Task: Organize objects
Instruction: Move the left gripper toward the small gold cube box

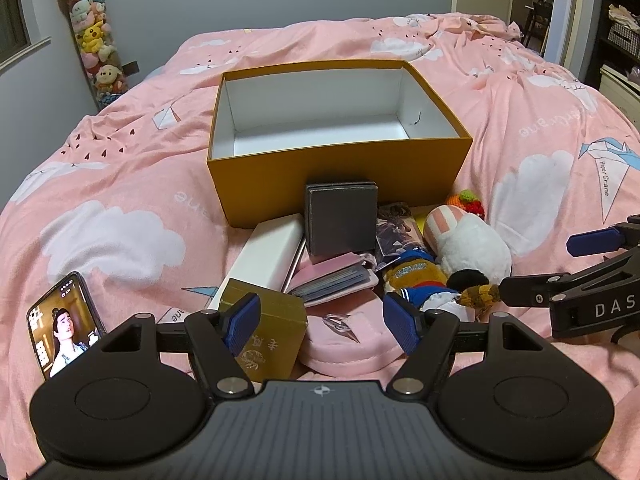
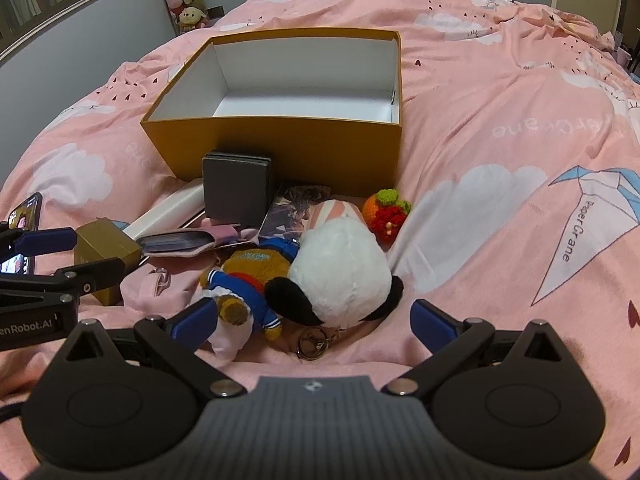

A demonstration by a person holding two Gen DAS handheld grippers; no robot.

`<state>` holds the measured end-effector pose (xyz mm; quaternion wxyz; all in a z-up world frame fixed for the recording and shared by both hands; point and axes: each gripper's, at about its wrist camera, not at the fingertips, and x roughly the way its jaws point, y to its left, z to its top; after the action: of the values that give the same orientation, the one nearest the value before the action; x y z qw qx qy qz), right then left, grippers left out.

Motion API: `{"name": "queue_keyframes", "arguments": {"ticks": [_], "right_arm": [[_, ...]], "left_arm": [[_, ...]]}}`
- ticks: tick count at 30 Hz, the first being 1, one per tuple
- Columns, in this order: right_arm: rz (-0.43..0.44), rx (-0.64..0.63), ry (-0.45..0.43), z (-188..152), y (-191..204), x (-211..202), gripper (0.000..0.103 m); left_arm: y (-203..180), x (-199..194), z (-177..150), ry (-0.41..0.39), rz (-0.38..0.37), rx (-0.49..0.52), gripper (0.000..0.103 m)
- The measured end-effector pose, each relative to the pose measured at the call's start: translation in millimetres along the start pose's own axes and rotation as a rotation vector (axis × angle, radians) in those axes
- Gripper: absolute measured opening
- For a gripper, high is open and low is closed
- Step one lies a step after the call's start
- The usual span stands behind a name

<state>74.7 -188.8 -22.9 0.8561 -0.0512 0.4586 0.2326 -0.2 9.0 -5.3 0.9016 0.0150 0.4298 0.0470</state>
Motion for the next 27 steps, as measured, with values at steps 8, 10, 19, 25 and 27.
{"name": "queue_keyframes", "arguments": {"ticks": [8, 10, 19, 25, 27], "right_arm": [[0.003, 0.002, 0.006, -0.8, -0.7, 1.7, 0.102], [0.004, 0.002, 0.009, -0.8, -0.2, 2.2, 0.102], [0.005, 0.002, 0.021, 0.2, 0.7, 4.4, 0.102], [0.021, 0.008, 0.026, 0.6, 0.1, 5.3, 0.102], [0.031, 0.010, 0.025, 1.6, -0.5, 5.5, 0.102]], "left_arm": [[-1.3, 0.8, 0.3, 0.004, -0.004, -0.001, 0.083], [-1.8, 0.8, 0.0, 0.006, -0.005, -0.001, 0.083], [-2.1, 1.3, 0.4, 0.008, -0.011, -0.003, 0.083], [2.0, 0.3, 1.3, 0.007, -0.018, -0.005, 0.083], [7.8, -0.3, 3.1, 0.006, -0.015, -0.015, 0.083]]}}
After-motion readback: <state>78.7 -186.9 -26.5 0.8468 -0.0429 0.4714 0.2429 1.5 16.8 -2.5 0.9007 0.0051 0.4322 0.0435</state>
